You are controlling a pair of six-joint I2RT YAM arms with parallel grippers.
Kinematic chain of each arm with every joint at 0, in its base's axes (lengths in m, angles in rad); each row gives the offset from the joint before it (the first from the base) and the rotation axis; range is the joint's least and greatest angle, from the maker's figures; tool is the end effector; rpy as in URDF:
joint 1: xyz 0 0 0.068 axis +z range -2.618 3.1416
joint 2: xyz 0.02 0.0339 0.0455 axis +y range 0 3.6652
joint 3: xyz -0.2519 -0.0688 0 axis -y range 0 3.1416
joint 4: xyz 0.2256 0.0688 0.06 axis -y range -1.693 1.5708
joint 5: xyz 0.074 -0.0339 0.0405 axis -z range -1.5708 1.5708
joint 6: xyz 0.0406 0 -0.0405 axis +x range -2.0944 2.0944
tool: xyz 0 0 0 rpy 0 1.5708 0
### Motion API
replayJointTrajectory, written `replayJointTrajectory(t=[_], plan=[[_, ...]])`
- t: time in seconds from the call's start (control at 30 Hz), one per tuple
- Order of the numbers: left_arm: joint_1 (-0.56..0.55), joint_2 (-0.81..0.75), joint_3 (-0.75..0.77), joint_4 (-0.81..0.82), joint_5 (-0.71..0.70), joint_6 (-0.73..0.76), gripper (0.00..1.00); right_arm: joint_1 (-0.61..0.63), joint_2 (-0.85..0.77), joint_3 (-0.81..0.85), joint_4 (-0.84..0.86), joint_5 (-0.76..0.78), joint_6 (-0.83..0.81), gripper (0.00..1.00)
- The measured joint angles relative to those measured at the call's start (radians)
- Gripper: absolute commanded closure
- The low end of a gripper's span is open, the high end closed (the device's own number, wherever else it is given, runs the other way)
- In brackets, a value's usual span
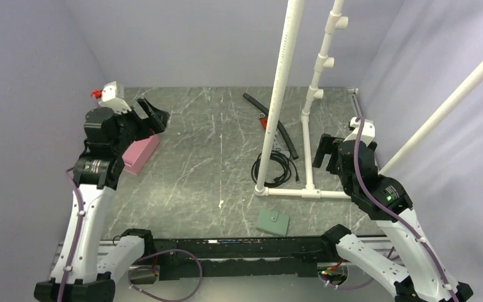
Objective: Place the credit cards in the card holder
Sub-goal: Move the card holder to the center of the board.
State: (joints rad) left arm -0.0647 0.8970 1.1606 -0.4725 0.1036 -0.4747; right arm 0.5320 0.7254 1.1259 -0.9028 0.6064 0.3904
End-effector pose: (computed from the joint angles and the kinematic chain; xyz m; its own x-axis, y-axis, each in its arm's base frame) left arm 0.1763 -0.0156 0.4033 -0.2596 -0.4388 -0.8603 0.0524 0.8831 -0.4662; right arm 0.1065 0.0358 0.3721 -0.3785 0.1401 -0.9149 0.1705 0.9821 0.0798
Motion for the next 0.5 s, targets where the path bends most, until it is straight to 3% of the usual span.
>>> replayJointTrajectory(t=[0.2,0.33,0.43,0.5], plan=[[0.000,0.106,-0.140,0.027,0.217,-0.068,0.01,0.000,-0.034,-0.104,-0.076,-0.169,0.123,0.00],[-0.005,0.187,-0.267,0.111,0.377,-0.172,0.01,0.000,-0.040,-0.243,-0.043,-0.365,0.212,0.00],[-0.072,0.241,-0.392,0.214,0.448,-0.271,0.01,0.000,-0.049,-0.382,-0.003,-0.521,0.281,0.02],[-0.160,0.262,-0.457,0.266,0.457,-0.322,0.03,0.000,-0.048,-0.449,0.018,-0.600,0.316,0.09]])
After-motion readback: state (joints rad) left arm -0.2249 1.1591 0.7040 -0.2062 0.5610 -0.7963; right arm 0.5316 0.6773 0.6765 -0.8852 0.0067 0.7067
